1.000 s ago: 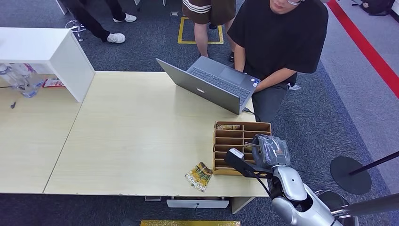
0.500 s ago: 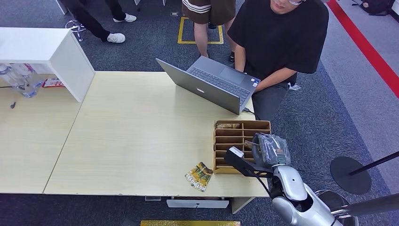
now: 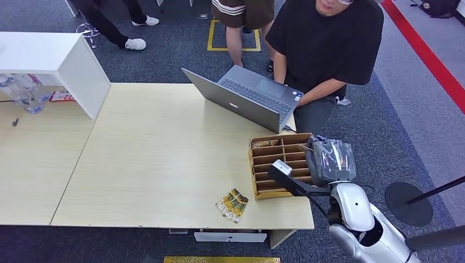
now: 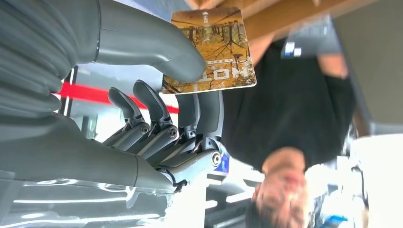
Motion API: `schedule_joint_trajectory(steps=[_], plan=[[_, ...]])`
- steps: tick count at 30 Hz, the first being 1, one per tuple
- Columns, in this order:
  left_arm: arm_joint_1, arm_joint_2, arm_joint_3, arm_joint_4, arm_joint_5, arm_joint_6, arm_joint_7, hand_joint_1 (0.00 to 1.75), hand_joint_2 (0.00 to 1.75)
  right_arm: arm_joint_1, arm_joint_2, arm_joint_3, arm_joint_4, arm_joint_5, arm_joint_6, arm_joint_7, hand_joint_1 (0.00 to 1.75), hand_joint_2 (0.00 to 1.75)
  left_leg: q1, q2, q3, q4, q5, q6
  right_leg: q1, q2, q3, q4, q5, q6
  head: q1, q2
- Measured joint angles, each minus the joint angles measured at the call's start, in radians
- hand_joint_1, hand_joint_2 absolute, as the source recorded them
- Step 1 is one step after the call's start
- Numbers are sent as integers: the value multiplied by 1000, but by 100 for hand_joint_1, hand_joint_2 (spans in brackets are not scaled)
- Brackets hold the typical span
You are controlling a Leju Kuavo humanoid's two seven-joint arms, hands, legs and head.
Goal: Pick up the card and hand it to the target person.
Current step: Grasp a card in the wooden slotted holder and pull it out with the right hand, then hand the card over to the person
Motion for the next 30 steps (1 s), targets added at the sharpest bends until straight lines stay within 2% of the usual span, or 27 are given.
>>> schedule_joint_trajectory(steps=[7,11,15,20,30], plan=[[0,0,0,0,0,0,-1,0,0,-19,-25,-34,-97,26,29,-3,151,175,0,0,0,0,0,0,0,0,0,0,0,0,0,0],[0,0,0,0,-5,-2,-1,0,0,-34,-37,-53,-132,22,39,-9,164,175,0,0,0,0,0,0,0,0,0,0,0,0,0,0],[-4,0,0,0,-16,-5,2,0,0,-61,-44,-78,-139,-30,38,-27,152,175,0,0,0,0,0,0,0,0,0,0,0,0,0,0],[-14,-1,0,0,-30,-15,10,0,0,-107,-51,-113,-120,-98,-4,-51,155,175,0,0,0,0,0,0,0,0,0,0,0,0,0,0],[-38,-9,-3,0,-57,-26,25,0,0,-178,-63,-149,33,-149,-93,-80,156,175,0,0,0,0,0,0,0,0,0,0,0,0,0,0]])
